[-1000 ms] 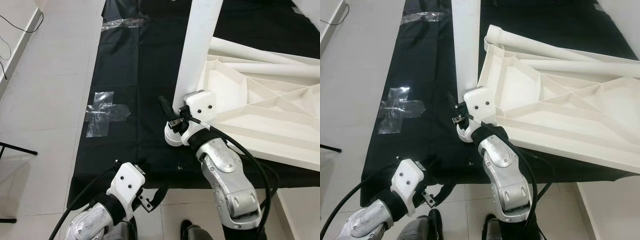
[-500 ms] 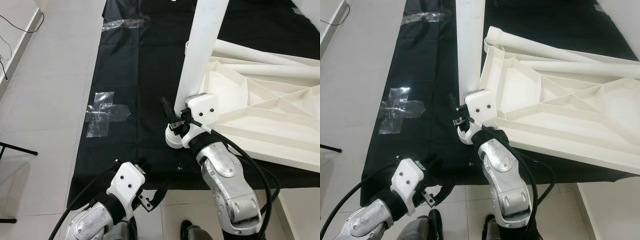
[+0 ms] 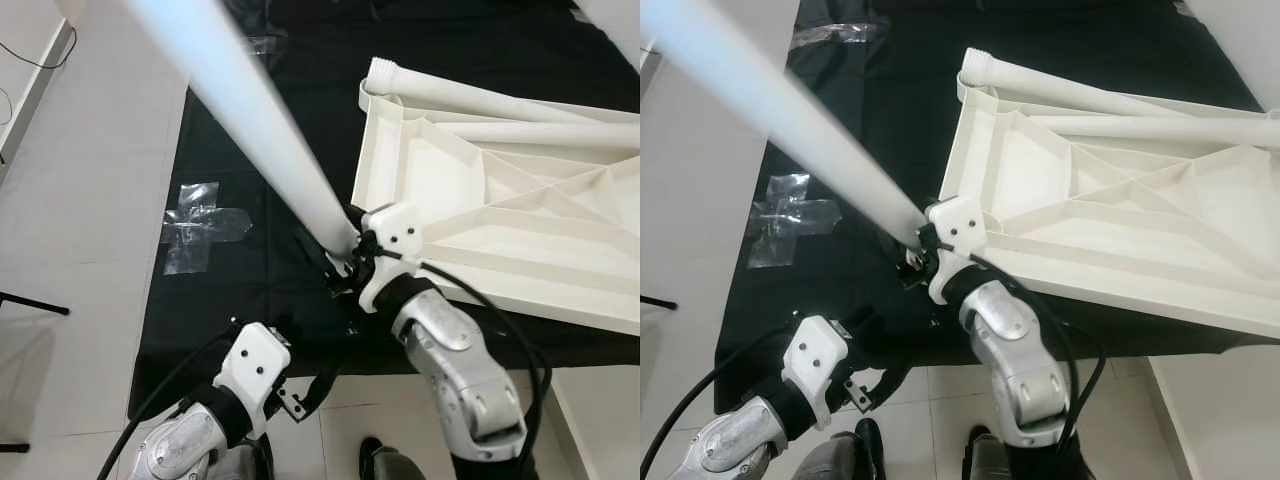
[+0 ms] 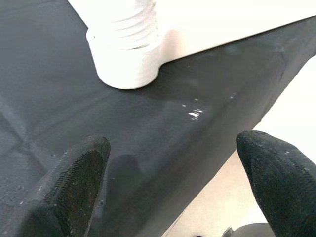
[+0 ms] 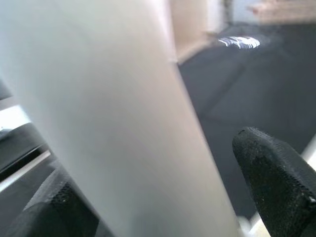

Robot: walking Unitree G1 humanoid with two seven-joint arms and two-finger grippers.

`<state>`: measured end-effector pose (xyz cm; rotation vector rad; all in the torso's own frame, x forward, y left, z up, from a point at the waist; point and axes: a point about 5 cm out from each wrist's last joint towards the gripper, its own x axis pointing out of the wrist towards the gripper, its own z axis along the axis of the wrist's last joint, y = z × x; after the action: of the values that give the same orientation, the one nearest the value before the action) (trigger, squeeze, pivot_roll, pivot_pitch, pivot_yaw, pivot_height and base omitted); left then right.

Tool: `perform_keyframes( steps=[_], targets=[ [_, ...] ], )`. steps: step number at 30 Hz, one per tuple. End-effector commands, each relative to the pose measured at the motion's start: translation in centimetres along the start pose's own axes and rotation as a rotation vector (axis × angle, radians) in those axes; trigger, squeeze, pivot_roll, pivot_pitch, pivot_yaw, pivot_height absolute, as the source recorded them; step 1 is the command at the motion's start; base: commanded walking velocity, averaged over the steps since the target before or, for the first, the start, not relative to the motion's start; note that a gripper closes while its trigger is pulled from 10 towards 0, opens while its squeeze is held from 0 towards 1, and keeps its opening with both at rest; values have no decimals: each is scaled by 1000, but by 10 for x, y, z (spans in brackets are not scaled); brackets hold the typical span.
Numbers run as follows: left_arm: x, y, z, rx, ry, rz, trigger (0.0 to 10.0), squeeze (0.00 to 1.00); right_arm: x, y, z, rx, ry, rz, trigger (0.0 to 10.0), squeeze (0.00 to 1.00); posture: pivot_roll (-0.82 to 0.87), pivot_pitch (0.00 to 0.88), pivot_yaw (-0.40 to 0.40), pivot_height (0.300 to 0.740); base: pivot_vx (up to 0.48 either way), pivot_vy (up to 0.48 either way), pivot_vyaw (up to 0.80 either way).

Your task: Building children table

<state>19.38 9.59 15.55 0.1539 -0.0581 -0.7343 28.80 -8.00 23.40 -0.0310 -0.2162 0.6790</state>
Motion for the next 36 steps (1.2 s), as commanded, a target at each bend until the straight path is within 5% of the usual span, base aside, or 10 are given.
perform_keyframes(
  steps=[1, 3, 4, 5, 17, 23, 29, 31, 33, 36],
  targets=[
    [-1, -3, -6, -13, 16, -3, 10000, 0, 1, -8, 0, 2, -7, 28, 10000, 0, 8, 311, -4, 740, 0, 0, 0],
    [-2, -3, -5, -13, 16, -2, 10000, 0, 5, -17, 3, -16, -6, 30, 10000, 0, 8, 311, -4, 740, 0, 0, 0],
    [-1, -3, -5, -12, 15, 0, 10000, 0, 9, -25, 5, -44, -2, 20, 1137, 0, 12, 310, -12, 740, 0, 0, 0],
    [-1, -3, -5, -11, 14, 3, 10000, 0, 13, -33, 9, -62, -2, 18, 0, 0, 16, 309, -18, 740, 0, 0, 0],
    [-2, -4, -5, -9, 11, 19, 10000, 0, 22, -47, 15, -128, 36, 17, 0, 0, 20, 308, -23, 740, 0, 0, 0],
    [-1, 4, -5, -36, 12, 48, 10000, 0, 22, -60, 15, -39, -13, -100, 0, 0, 23, 287, -22, 740, 0, 0, 0],
    [3, 42, 12, -89, -41, 202, 10000, 0, 17, -76, 31, 140, -166, -181, 0, 0, 30, 265, -26, 740, 0, 0, 0],
    [4, 73, 35, -152, -136, 290, 10000, 0, 14, -82, 40, 210, -243, -191, 0, 0, 37, 233, -28, 740, 0, 0, 0],
    [4, 99, 65, -203, -262, 307, 10000, 0, 12, -76, 44, 163, -268, -127, 0, 0, 39, 205, -26, 740, 0, 0, 0],
    [5, 107, 78, -230, -315, 284, 10000, 0, 12, -71, 45, 122, -266, -90, 0, 0, 38, 194, -24, 740, 0, 0, 0]
  ],
)
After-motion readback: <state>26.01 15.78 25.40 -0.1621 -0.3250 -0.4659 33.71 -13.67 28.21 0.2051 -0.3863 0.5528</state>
